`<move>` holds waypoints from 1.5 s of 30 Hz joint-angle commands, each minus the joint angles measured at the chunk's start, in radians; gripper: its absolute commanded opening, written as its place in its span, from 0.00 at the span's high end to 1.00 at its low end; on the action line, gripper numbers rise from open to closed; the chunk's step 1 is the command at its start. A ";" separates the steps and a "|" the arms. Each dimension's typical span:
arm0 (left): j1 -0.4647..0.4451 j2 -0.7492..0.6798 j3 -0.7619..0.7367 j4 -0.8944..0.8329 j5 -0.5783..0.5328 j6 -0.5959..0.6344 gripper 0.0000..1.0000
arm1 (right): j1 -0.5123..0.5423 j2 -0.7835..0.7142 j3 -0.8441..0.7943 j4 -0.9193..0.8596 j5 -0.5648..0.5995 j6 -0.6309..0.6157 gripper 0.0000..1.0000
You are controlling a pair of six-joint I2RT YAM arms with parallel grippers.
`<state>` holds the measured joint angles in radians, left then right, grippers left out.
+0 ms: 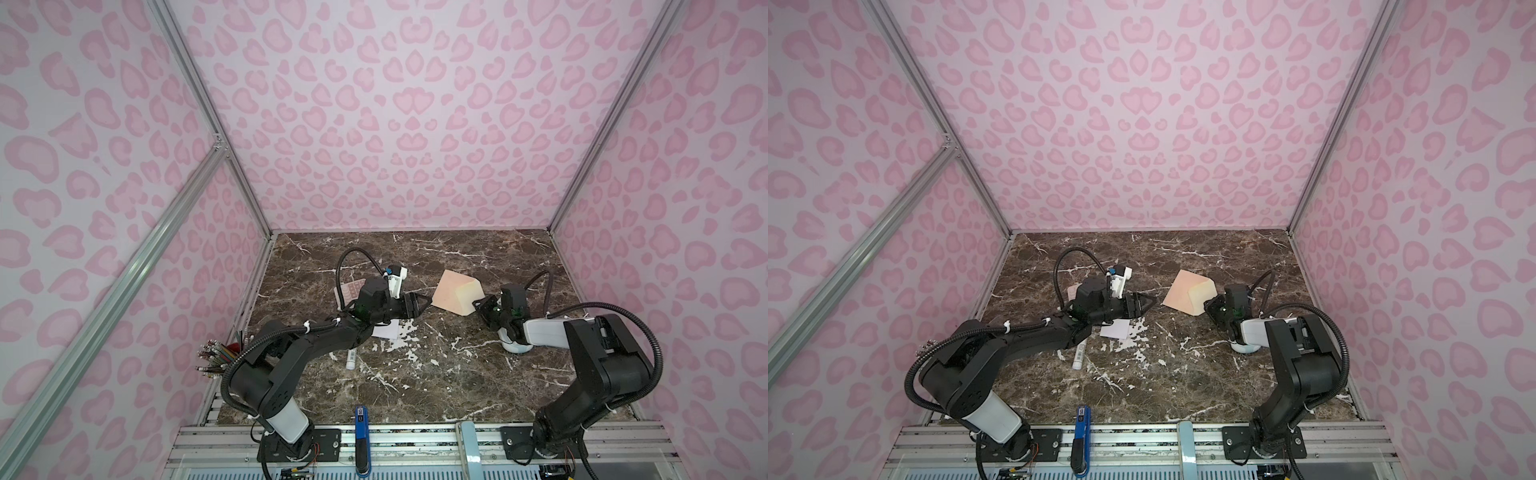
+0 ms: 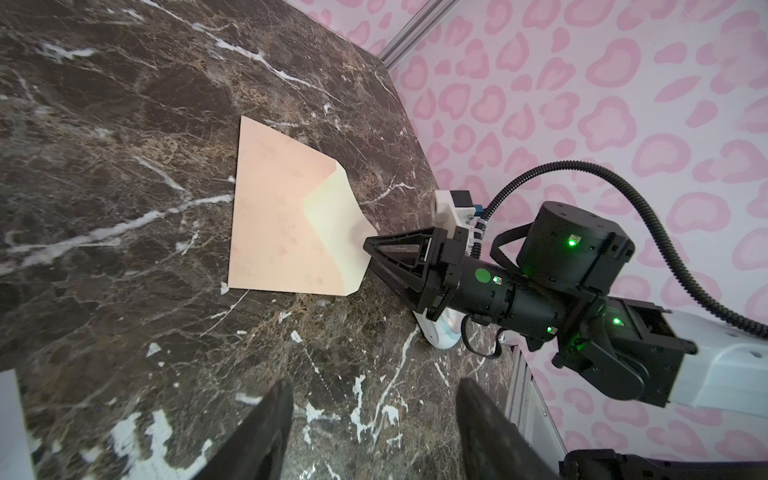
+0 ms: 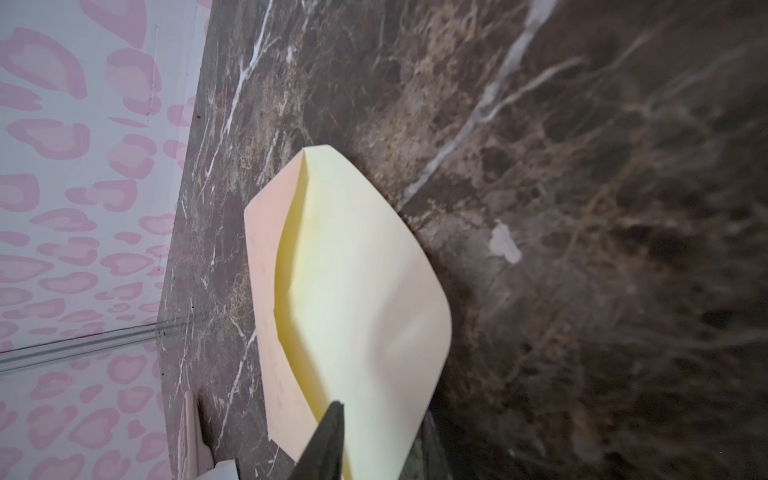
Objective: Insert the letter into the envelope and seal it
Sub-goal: 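Move the right gripper to the peach envelope and grasp its edge, then lift the envelope with the right gripper and carry it toward the letter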
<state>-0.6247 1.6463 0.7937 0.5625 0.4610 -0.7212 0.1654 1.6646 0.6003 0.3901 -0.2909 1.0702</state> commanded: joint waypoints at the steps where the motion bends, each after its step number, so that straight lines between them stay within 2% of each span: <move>1: 0.002 0.003 -0.001 0.061 0.006 0.006 0.35 | 0.001 0.015 0.001 -0.022 0.012 -0.004 0.67; 4: 0.000 0.001 -0.001 0.049 0.003 0.017 0.35 | 0.001 0.012 0.001 -0.031 0.013 -0.007 0.71; 11: 0.002 -0.008 -0.003 0.034 -0.001 0.029 0.35 | 0.000 0.011 -0.002 -0.028 0.009 -0.012 0.91; 15: 0.000 -0.009 -0.002 0.031 -0.001 0.031 0.35 | 0.000 -0.002 -0.002 -0.027 0.004 -0.015 0.98; 21: 0.001 -0.022 -0.011 0.024 -0.002 0.035 0.35 | 0.003 -0.080 0.004 -0.070 -0.001 -0.030 1.00; 27: 0.001 -0.101 -0.042 -0.007 -0.014 0.041 0.34 | 0.037 -0.286 0.020 -0.227 0.035 -0.056 1.00; 35: -0.002 -0.384 -0.140 -0.187 -0.106 0.094 0.34 | 0.142 -0.587 0.066 -0.506 0.121 -0.082 1.00; 41: -0.004 -0.648 -0.218 -0.417 -0.219 0.146 0.33 | 0.252 -0.714 0.074 -0.629 0.167 -0.072 1.00; 45: -0.004 -0.757 -0.239 -0.527 -0.267 0.172 0.33 | 0.336 -0.759 0.067 -0.656 0.209 -0.042 1.00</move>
<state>-0.6285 0.9291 0.5640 0.1532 0.2562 -0.5858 0.4648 0.9218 0.6697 -0.2092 -0.1368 1.0050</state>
